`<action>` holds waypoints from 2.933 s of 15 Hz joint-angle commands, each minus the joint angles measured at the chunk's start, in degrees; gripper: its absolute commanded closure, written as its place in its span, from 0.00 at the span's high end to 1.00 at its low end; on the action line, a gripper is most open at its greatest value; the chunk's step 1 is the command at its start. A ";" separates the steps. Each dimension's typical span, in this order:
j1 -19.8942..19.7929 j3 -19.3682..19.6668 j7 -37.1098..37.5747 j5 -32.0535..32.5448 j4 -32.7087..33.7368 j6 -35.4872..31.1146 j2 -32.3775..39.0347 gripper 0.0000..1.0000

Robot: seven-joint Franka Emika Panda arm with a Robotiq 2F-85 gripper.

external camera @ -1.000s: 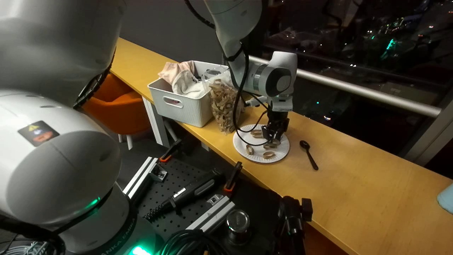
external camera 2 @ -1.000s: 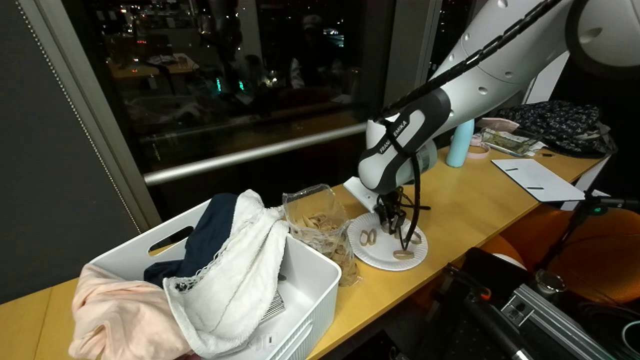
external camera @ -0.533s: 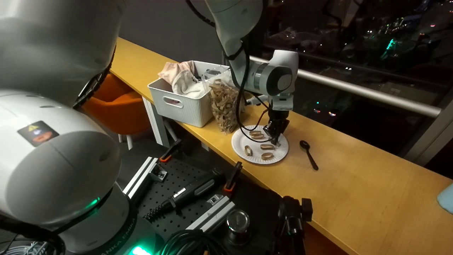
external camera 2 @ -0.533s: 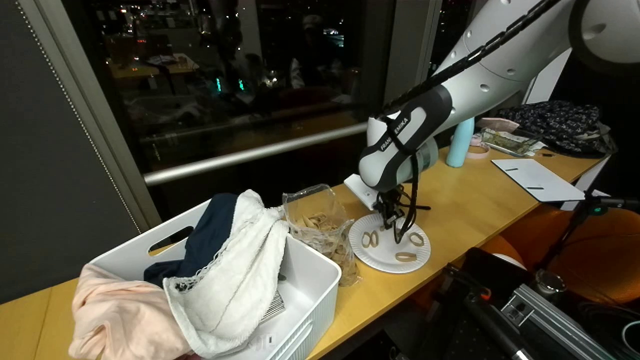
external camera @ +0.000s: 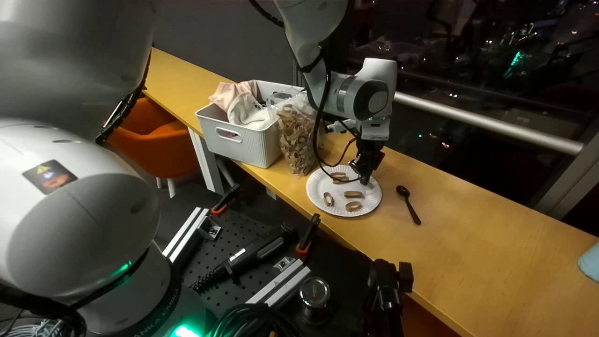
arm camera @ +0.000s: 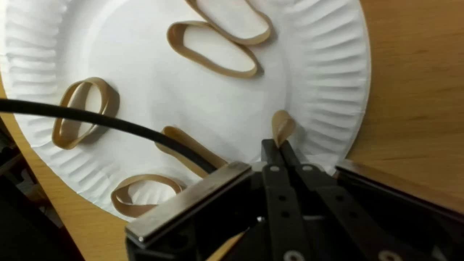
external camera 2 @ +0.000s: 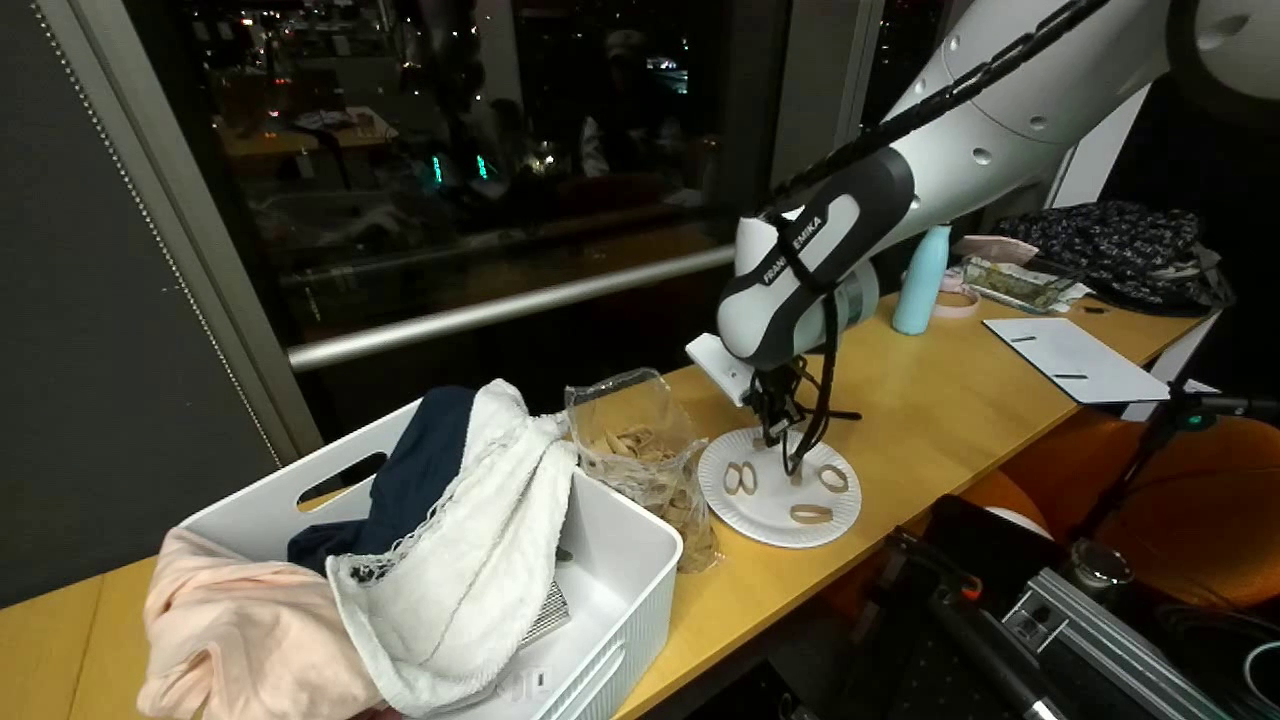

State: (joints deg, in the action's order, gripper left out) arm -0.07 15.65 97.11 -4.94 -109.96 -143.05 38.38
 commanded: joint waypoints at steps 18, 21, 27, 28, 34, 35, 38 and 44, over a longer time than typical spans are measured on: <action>3.22 -2.47 5.25 0.30 -7.83 -1.09 -6.24 0.71; 3.78 -2.33 6.20 0.84 -6.33 -0.88 -5.57 0.75; 4.34 -2.83 6.65 0.92 -2.02 0.08 -2.97 0.75; 4.31 -2.96 6.55 0.80 -1.47 0.17 -2.53 0.75; 4.96 -3.11 6.99 0.59 -2.66 -1.13 -1.38 0.79; 5.00 -3.06 7.14 0.50 -3.34 -1.40 -1.53 0.79; 4.88 -3.15 7.49 0.27 -3.90 -1.49 -0.98 0.81; 4.50 -3.33 7.38 0.04 -3.09 -1.07 0.11 0.54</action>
State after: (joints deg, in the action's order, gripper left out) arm 4.69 12.64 103.67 -4.84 -113.33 -143.11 38.21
